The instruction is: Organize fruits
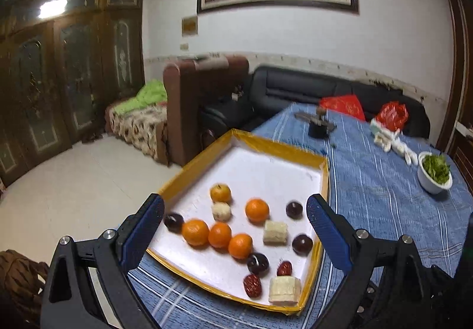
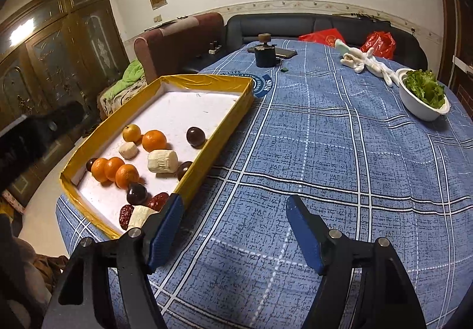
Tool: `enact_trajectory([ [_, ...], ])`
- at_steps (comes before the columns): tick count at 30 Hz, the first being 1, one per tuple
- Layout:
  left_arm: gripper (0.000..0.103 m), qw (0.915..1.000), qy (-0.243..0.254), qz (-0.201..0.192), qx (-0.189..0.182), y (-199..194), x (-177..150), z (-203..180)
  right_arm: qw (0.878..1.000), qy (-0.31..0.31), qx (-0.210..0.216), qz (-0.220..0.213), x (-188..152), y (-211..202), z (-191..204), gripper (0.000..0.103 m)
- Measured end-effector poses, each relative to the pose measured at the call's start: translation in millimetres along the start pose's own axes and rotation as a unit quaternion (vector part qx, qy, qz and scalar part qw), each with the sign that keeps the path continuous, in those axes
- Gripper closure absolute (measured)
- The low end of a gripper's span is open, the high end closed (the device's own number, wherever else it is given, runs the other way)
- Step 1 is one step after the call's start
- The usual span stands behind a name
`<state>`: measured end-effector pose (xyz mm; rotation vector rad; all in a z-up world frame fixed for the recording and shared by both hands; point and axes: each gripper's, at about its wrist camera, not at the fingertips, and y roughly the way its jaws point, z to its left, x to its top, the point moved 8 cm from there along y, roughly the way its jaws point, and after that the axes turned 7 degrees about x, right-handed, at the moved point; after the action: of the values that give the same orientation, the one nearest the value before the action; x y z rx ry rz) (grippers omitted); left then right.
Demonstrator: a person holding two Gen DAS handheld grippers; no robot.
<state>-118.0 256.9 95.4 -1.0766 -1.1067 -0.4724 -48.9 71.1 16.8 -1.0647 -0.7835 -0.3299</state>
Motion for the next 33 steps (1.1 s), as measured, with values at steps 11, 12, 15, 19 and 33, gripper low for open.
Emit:
enact_trajectory([
  [11,0.000,0.9797,-0.075,-0.134,0.129,-74,30,52,0.997,-0.044,0.001,-0.066,21,-36,24,0.017],
  [12,0.000,0.9763,-0.077,-0.134,0.151,-77,31,56,0.997,-0.047,0.003,-0.067,22,-37,26,0.017],
  [15,0.000,0.9827,-0.064,-0.111,0.134,-70,32,52,0.996,-0.058,0.013,-0.060,22,-34,33,0.017],
  [19,0.000,0.9960,-0.060,-0.025,0.061,-38,19,39,0.995,-0.086,0.021,-0.048,23,-27,46,0.017],
  [33,0.000,0.9941,-0.048,0.097,0.004,15,-24,16,0.995,-0.093,0.020,-0.018,17,-6,48,0.011],
])
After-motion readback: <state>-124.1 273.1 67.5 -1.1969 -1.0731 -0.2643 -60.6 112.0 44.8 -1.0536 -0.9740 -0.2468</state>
